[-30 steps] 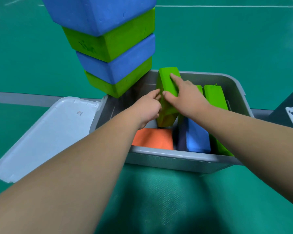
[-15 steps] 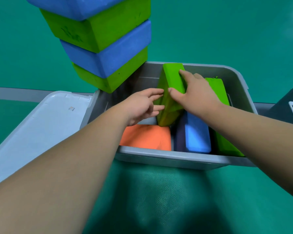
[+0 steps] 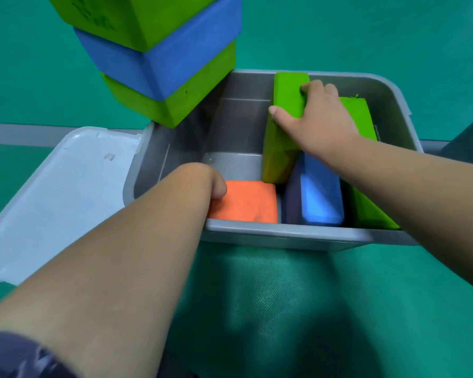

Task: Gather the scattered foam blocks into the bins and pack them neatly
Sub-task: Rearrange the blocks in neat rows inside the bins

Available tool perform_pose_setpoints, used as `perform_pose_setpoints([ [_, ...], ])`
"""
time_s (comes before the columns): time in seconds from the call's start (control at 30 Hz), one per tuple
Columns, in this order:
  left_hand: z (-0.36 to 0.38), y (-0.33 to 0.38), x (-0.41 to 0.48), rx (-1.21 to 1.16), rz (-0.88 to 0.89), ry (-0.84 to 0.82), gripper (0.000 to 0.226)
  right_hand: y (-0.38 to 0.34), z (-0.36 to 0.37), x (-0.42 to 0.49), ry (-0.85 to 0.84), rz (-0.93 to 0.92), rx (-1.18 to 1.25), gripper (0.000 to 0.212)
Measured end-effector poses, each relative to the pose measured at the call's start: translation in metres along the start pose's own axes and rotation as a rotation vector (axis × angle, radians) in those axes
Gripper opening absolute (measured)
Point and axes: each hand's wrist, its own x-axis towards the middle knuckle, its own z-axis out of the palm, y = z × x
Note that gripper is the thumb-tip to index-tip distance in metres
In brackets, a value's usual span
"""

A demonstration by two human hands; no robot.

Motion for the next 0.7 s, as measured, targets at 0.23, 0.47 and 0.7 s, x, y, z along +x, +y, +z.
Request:
perform_pose_setpoints([
  [0.23,0.007,-0.007,0.020,-0.071,-0.102,-0.086,0.062,-0.004,-0.002,-0.001,-0.018,0.004,0.005,0.082],
  [0.47,-0.010,-0.004,-0.022,-0.155,0.064,0.149,0.019,-0.010,-0.009,0.000,-0.168,0.020,-0.088,0.092],
  [0.7,-0.007,-0.003,-0.023,-0.262,0.025,0.035,0.026,-0.008,-0.009,-0.013,-0.063,-0.019,-0.021,0.083],
])
